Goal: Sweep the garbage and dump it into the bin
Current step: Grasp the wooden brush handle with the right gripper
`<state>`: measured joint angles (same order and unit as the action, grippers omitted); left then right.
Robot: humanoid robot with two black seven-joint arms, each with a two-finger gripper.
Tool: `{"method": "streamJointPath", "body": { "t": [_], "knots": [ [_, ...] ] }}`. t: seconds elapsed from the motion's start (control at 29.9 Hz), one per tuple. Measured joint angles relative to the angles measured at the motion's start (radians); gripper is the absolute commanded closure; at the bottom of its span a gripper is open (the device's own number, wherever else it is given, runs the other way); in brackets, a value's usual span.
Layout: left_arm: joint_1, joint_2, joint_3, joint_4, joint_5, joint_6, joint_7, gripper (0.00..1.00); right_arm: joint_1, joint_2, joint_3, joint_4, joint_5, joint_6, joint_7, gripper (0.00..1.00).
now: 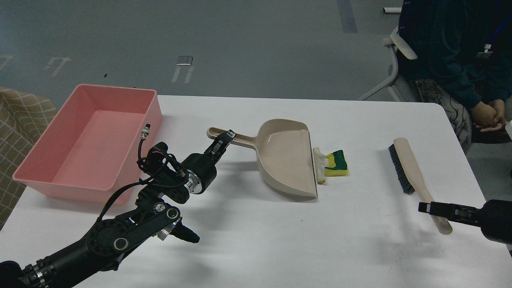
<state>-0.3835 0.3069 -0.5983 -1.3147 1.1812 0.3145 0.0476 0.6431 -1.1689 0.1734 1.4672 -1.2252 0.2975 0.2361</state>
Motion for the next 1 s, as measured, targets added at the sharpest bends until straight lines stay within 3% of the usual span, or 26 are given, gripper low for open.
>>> {"method": "streamJointPath", "body": {
  "t": [0.2,0.77,1.0],
  "knots": [
    [0.002,0.003,0.0,-0.006,0.0,0.0,-0.001,1.0,-0.002,0.0,0.0,0.001,-0.001,0.0,0.0,0.38],
    [0.006,0.003,0.0,-0.007,0.0,0.001,-0.003,1.0,-0.013,-0.001,0.0,-0.001,-0.023,-0.013,0.003,0.54],
    [0.006,0.003,0.0,-0.008,0.0,0.001,-0.003,1.0,-0.027,-0.005,0.0,0.001,-0.022,-0.024,0.0,0.73]
  ]
}}
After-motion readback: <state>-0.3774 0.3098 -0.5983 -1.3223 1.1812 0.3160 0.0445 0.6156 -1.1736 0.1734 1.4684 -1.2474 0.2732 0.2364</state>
